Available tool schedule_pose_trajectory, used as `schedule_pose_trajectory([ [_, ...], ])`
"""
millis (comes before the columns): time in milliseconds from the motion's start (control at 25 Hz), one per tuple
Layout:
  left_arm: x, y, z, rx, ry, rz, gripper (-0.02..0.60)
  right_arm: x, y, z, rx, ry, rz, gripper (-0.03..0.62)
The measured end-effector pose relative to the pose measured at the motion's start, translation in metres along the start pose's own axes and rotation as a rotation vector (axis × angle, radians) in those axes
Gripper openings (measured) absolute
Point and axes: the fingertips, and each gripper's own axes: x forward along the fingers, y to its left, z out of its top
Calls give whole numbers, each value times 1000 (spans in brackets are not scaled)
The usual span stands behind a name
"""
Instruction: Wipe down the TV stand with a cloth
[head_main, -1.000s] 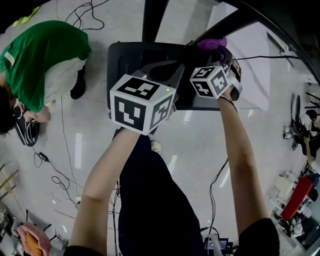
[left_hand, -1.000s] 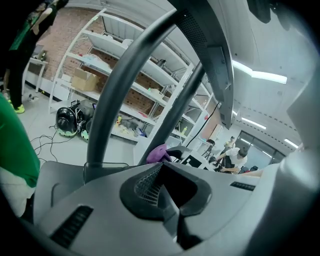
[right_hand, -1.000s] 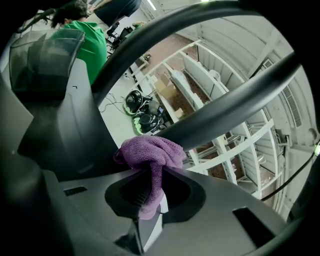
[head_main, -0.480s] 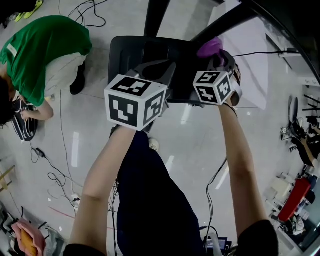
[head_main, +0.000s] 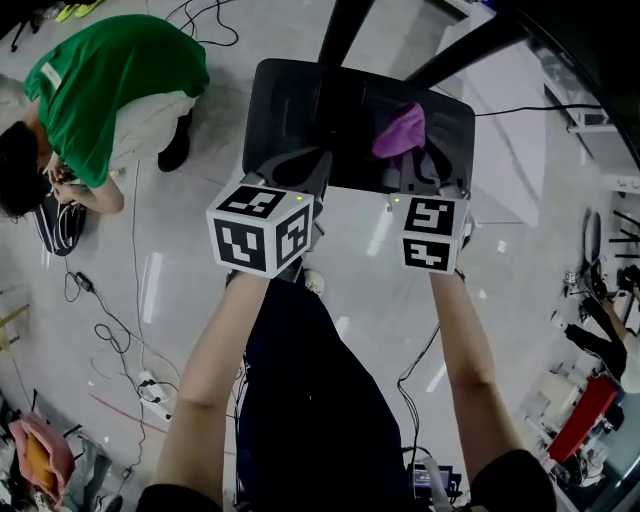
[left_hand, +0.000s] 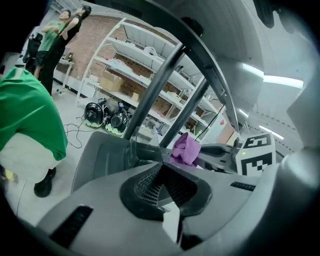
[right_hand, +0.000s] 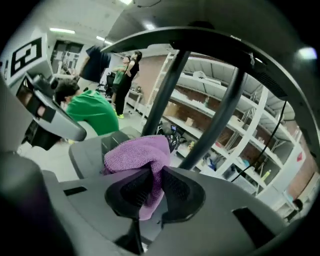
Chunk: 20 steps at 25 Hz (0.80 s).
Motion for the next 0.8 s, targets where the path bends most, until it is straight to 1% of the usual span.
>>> schedule_pose_trajectory([
  [80, -15, 7, -7, -10, 1, 20, 6, -10, 25, 8, 45, -21, 43, 69],
  [240, -49, 31, -14, -33, 0, 61, 6, -25, 77, 33, 88, -49, 125, 69],
  [320, -62, 45, -12, -44, -3, 80, 6, -28, 97, 46, 122, -51, 164, 69],
  [480, -85, 74, -4, -67, -12, 105, 6, -23, 136, 72, 234, -43, 221, 69],
  [640, -97, 110, 17, -80, -34, 123, 6, 2, 168, 101, 320, -37, 224, 69],
  [800, -95, 151, 46, -63, -49, 140, 6, 41, 185, 126, 408, -32, 191, 69],
])
